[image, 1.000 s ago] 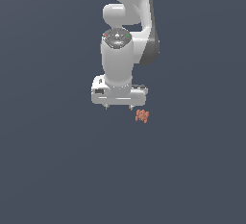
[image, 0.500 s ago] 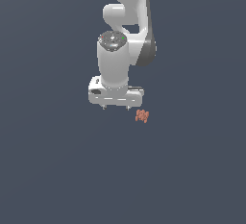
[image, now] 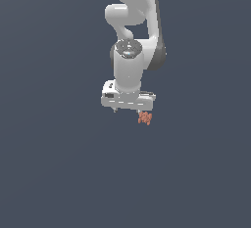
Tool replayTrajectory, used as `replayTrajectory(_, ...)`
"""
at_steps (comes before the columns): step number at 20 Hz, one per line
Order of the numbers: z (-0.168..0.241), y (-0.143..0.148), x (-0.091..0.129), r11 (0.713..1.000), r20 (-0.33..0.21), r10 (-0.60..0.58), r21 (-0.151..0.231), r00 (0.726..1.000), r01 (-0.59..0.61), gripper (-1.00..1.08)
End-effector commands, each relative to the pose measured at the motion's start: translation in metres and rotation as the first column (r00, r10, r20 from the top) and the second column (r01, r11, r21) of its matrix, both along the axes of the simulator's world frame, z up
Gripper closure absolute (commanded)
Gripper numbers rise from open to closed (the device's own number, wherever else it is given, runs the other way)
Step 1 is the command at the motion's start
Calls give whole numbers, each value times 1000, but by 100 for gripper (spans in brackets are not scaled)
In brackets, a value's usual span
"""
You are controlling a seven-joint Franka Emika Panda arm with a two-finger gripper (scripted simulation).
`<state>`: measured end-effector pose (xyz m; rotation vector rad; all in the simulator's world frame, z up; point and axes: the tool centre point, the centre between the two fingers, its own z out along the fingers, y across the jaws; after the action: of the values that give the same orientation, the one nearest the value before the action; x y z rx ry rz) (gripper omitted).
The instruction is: Pick up the object and move it to a goal position.
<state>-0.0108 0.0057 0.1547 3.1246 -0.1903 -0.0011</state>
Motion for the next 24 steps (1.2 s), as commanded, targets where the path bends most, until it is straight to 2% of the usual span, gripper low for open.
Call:
replayTrajectory(1,-10,15,-5,1000,0,-19,2,1000,19,-92)
replayTrajectory(7,-37,57,-22,997,1,-76,6,997,76,-92)
replayTrajectory(12,-53,82,-35,994,2,-111,9,994,111,-92)
replayTrajectory(18,-63,96,-44,991,1,-133,11,991,133,-92)
replayTrajectory(24,-65,97,-44,991,1,-132,11,991,132,-92)
